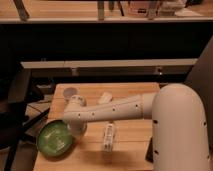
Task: Push the ceramic bowl across the table
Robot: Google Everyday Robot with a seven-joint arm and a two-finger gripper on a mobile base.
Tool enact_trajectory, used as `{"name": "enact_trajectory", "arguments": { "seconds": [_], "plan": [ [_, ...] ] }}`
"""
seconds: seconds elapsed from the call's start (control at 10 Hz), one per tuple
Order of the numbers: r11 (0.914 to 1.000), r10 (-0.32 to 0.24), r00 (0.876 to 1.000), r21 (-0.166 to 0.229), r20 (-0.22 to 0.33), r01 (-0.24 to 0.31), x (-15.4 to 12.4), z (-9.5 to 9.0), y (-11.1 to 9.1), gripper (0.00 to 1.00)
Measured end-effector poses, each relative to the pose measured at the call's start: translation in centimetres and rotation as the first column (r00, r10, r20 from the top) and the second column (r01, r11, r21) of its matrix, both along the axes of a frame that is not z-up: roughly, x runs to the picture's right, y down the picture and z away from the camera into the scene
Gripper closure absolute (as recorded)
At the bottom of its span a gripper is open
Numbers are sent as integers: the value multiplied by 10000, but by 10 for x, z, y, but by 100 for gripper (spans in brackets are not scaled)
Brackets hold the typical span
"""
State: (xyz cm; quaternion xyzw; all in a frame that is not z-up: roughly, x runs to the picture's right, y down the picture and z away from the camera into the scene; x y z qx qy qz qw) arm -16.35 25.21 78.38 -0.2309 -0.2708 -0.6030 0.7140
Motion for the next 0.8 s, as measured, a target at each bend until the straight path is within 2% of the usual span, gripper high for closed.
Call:
{"name": "enact_trajectory", "arguments": {
  "seconds": [0.1,0.3,0.5,0.8],
  "plan": [
    [9999,-105,9999,0,94,105,-4,-1,1,96],
    [9998,-206,9998,-57,-49,206,-7,1,-3,96],
    [9988,-487,9987,-51,129,488,-5,3,-5,96],
    [9954,-949,9942,-75,501,954,-31,2,-6,96]
  ]
}}
